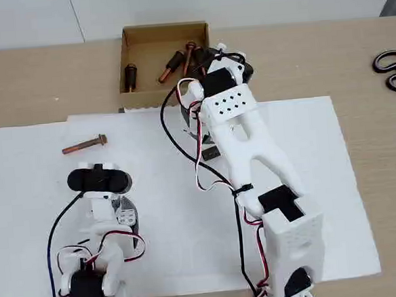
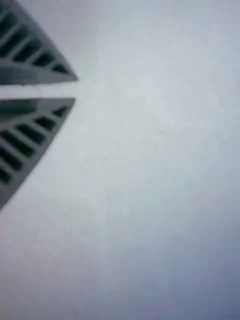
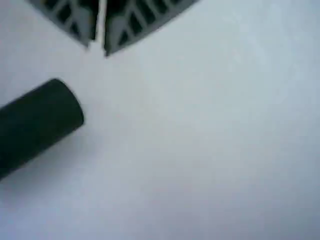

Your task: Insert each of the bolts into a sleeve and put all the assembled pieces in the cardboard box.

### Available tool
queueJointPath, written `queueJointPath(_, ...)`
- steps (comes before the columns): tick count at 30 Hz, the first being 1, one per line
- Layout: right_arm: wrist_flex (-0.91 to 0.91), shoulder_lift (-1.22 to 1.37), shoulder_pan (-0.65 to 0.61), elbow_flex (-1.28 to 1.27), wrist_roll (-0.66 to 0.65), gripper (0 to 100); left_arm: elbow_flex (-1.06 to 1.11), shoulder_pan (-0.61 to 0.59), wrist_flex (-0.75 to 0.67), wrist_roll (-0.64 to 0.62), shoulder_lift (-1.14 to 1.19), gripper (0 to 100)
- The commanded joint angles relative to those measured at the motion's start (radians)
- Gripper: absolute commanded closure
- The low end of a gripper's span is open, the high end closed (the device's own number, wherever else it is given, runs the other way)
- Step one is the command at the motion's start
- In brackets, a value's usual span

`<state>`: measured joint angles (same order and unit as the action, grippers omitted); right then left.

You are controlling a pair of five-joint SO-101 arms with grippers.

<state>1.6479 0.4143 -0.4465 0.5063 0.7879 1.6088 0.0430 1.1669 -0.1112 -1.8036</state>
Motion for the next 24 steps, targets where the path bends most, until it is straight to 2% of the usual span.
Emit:
queueJointPath(1,0.018,-0.012,-0.005,0.043,0.008,99.3,-0.007,-0.005,-0.02,-0.006,-0.009,99)
queueJointPath(11,0.019,-0.012,-0.008,0.043,0.006,99.1,-0.007,-0.005,-0.02,-0.006,-0.009,99)
queueJointPath(19,0.015,-0.004,-0.008,0.043,0.005,78.0,-0.007,-0.005,-0.02,-0.006,-0.009,99)
queueJointPath(24,0.01,-0.001,-0.008,0.043,0.008,78.7,-0.007,-0.005,-0.02,-0.006,-0.009,99)
